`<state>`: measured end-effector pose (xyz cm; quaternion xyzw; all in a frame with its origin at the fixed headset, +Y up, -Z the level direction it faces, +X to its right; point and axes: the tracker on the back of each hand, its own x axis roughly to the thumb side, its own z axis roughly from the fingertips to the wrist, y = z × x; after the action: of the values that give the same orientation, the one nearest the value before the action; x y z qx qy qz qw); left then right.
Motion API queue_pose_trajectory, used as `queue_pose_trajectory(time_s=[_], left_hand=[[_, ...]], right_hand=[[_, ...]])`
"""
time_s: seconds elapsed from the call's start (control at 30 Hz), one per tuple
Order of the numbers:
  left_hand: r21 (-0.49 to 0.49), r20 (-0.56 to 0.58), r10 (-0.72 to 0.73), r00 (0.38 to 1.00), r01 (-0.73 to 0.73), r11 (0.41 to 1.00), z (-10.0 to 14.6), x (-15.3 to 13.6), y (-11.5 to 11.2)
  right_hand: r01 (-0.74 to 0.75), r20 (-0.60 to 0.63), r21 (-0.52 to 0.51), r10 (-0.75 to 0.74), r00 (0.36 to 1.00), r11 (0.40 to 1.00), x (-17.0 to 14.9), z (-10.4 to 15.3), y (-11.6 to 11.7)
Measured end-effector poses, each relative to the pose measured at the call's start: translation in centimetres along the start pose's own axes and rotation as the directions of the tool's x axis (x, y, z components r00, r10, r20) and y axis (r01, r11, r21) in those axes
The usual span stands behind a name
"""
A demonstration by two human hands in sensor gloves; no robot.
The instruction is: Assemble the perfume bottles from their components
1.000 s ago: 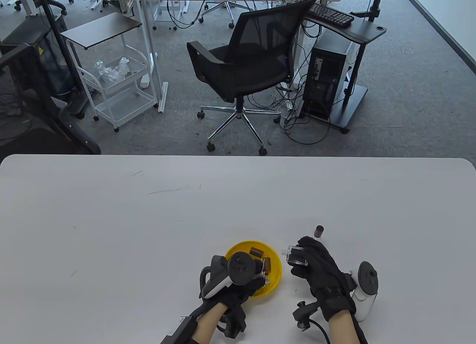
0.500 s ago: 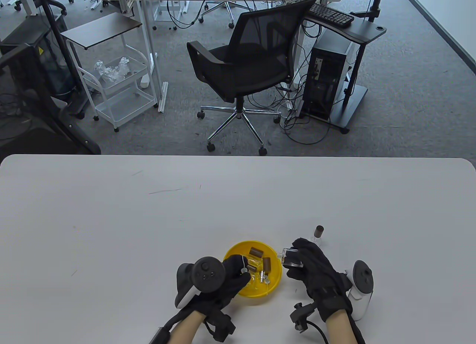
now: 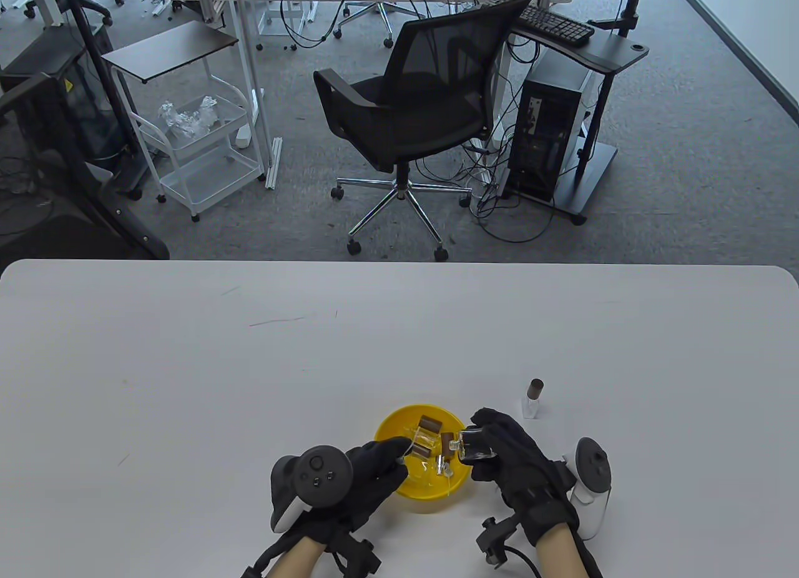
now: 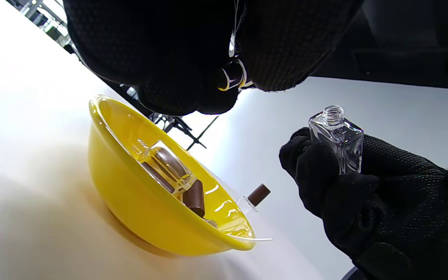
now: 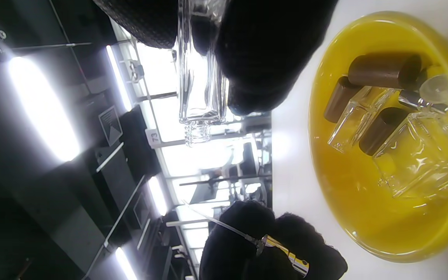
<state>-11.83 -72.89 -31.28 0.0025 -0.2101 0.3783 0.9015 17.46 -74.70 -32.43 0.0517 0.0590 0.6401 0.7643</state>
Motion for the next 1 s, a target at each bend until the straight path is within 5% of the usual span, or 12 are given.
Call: queue_pose_trajectory(time_s=[0.43,1.0], left_hand=[[-0.112,0.054,-0.014,0.998,0.020,0.993,-0.2,0.3,-0.7],[-0.121,0.048,-0.022,0.999,0.027,0.992,-0.1,0.4,-0.8]], right_hand=[[-0.002,0.004,0.017,0.002,1.000,1.000,-0.2,-0.1,0.3],[-0.107,0.033,0.035,0.106,0.994,0.994,-0.2,-0.1,1.1]])
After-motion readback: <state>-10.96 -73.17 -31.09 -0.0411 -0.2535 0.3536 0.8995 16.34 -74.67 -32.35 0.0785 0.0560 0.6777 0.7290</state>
